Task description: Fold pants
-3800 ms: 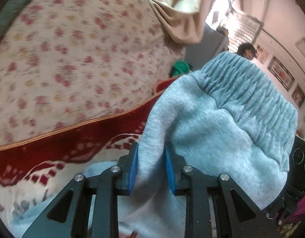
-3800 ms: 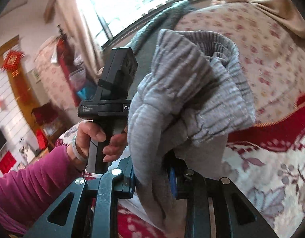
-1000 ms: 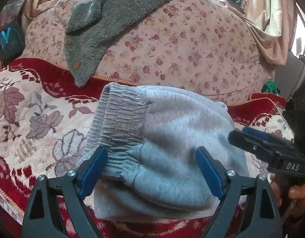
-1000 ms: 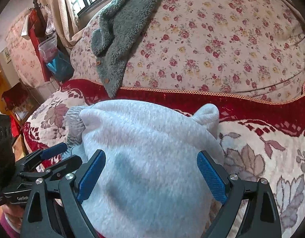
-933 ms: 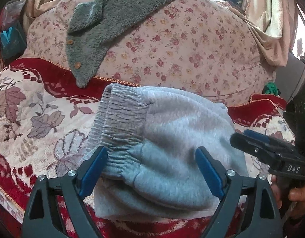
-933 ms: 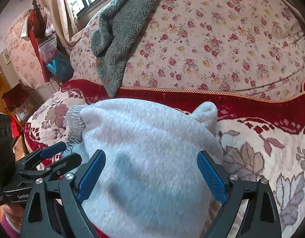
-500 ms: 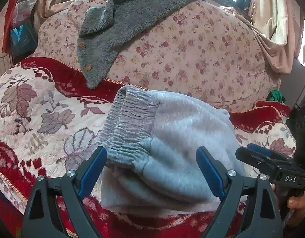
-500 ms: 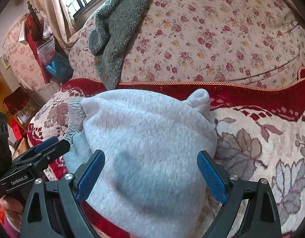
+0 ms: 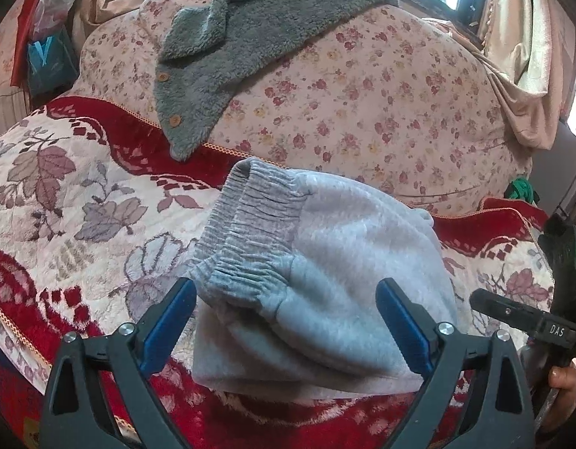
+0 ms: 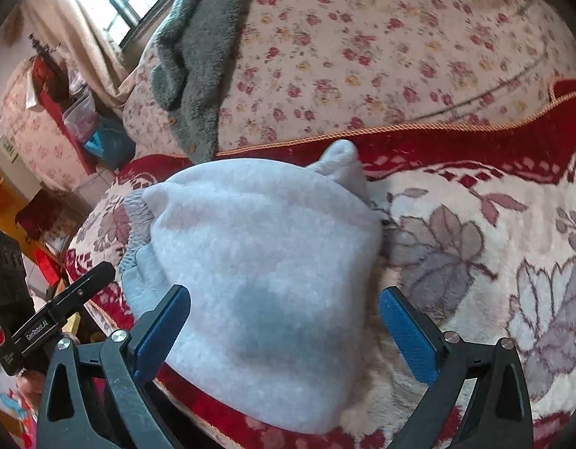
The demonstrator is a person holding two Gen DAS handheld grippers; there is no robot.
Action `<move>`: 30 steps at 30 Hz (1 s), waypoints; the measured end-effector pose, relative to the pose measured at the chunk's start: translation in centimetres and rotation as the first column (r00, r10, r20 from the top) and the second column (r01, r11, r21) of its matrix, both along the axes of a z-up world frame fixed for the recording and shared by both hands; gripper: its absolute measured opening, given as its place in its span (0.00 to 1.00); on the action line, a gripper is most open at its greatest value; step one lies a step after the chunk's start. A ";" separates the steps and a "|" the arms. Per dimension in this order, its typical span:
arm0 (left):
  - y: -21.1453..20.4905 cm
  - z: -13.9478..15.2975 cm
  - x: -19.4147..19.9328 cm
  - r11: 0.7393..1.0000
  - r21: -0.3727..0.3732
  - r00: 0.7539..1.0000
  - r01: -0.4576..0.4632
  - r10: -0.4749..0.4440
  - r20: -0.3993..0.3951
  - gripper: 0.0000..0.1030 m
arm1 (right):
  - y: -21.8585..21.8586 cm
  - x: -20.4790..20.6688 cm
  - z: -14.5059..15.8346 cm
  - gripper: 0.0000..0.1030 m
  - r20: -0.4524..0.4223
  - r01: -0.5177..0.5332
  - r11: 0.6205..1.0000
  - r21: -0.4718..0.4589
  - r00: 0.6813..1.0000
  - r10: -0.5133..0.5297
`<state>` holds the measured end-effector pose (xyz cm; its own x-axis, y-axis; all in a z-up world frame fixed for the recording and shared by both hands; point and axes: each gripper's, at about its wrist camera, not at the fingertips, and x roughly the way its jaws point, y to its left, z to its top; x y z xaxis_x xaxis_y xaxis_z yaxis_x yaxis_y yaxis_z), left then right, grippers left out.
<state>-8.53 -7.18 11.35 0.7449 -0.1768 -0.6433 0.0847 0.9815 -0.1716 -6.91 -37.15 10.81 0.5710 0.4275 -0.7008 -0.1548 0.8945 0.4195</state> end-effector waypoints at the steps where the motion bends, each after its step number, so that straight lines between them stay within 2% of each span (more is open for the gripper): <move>1: 0.2 0.1 0.1 1.000 -0.006 1.000 -0.003 0.003 0.001 0.94 | -0.3 0.0 -0.1 1.00 -0.005 0.003 1.000 0.005 1.000 -0.002; 6: 1.4 0.5 1.4 0.998 -0.064 1.000 0.007 -0.008 -0.015 0.94 | -1.8 0.1 -1.1 1.00 -0.041 0.005 0.999 0.043 0.999 -0.004; 9: 2.1 0.5 2.4 0.995 -0.102 0.999 0.022 -0.024 -0.025 0.96 | -2.8 0.7 -2.3 1.00 -0.080 0.022 0.994 0.108 0.997 -0.013; 17: 3.6 -2.3 4.2 0.980 -0.197 0.995 0.026 -0.045 -0.093 0.97 | -4.1 2.7 -5.8 1.00 -0.180 0.046 0.972 0.232 0.984 -0.003; 22: 3.9 -3.7 4.5 0.978 -0.203 0.994 0.040 -0.060 -0.092 0.98 | -3.5 4.1 -7.2 1.00 -0.197 0.009 0.945 0.327 0.979 0.059; 27: 4.1 -5.7 5.4 0.983 -0.182 0.989 0.026 -0.051 -0.136 1.00 | -1.1 5.3 -7.7 1.00 -0.190 -0.071 0.937 0.343 0.971 0.143; 30: 4.4 -7.1 5.7 0.977 -0.213 0.986 0.024 -0.059 -0.157 1.00 | -1.1 5.8 -8.1 1.00 -0.209 -0.076 0.927 0.368 0.964 0.162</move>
<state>-2.83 -2.75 4.27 0.6231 -0.3490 -0.7000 0.0786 0.9183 -0.3879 -1.06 -38.22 2.70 0.3406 0.7265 -0.5968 -0.1114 0.6614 0.7417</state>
